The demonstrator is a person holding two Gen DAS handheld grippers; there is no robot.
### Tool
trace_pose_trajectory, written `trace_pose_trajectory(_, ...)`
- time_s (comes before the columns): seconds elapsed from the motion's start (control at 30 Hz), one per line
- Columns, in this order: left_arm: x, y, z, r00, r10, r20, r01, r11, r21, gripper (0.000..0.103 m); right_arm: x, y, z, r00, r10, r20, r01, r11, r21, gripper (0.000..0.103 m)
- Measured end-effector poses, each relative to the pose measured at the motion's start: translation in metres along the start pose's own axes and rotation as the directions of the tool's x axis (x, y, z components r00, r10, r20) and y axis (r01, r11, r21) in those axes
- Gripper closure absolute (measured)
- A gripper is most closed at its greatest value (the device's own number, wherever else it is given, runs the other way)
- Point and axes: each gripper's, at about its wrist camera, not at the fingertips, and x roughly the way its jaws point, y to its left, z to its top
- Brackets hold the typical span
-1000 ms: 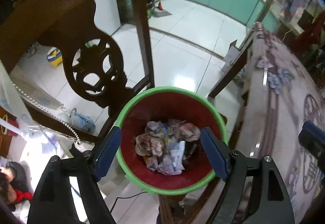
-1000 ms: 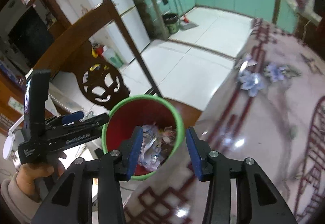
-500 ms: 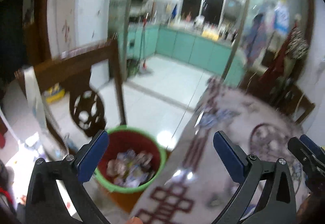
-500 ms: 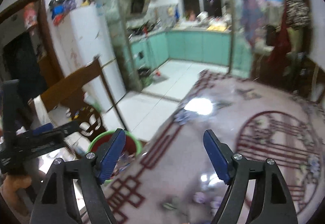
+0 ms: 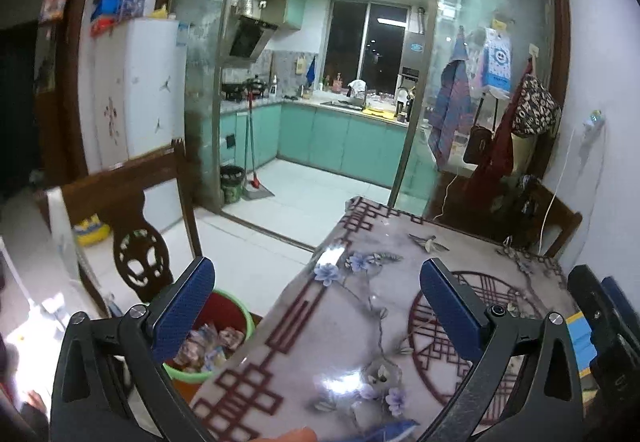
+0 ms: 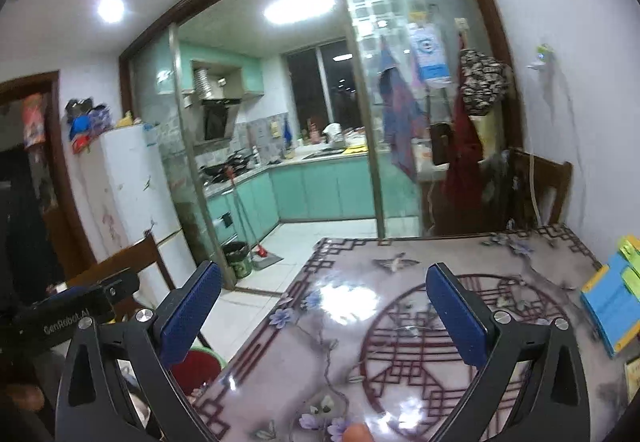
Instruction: Collect trash
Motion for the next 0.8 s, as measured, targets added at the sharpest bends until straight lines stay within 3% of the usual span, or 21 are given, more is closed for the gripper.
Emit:
trace_pose_trajectory(0.3, -0.018, -0.022, -0.005, 1.0, 0.0, -0.011, 0.001, 1.0, 0.025, 0.0, -0.016, -0.032, 0.0, 1.0, -0.003, -0.025, 0.003, 1.0, -0.001, 0.001)
trace_pose_trajectory(0.8, -0.017, -0.045, -0.006, 1.0, 0.011, -0.025, -0.009, 0.998, 0.068, 0.0, -0.017, -0.047, -0.002, 0.999, -0.007, -0.048, 0.006, 1.0, -0.02, 0.001)
